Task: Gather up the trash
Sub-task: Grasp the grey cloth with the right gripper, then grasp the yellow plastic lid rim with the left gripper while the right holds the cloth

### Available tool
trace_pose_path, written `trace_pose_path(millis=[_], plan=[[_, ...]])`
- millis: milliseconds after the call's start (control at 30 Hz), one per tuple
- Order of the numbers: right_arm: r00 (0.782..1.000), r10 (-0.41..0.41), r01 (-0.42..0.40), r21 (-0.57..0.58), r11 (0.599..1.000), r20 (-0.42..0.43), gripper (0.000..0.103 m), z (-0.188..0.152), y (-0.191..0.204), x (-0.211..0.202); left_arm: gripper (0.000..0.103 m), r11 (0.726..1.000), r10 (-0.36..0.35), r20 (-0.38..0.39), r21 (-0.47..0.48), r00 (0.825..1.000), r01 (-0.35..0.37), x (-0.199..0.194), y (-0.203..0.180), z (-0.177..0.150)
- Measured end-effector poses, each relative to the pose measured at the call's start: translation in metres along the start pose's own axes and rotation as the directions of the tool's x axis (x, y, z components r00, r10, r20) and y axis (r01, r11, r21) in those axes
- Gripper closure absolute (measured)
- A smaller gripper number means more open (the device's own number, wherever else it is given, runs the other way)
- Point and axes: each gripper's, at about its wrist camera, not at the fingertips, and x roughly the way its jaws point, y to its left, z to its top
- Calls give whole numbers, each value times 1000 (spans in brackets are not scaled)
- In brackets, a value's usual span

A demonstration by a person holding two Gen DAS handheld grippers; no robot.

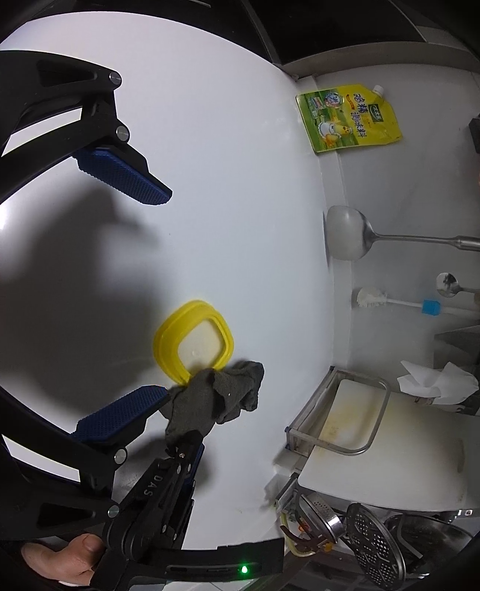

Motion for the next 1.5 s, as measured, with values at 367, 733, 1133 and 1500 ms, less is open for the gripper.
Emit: trace_pose_path(millis=[367,733,1133,1500], plan=[[995,6,-17,102,995,102,94,-4,-36,-35,6,1000,27,-25,-11,999,-27,12,-13,3],[987,10,-41,191,981,159,94,-14,-71,-65,6,998,58,-77,-19,995,-60,40,-39,9],[985,43,-76,195,978,168,94,-15,-70,-70,8,989,137,-163,-37,977,-144,76,-46,18],[980,44,-75,160,984,192,94,-18,-61,-77,32,995,101,-88,-13,991,-102,55,-47,20]])
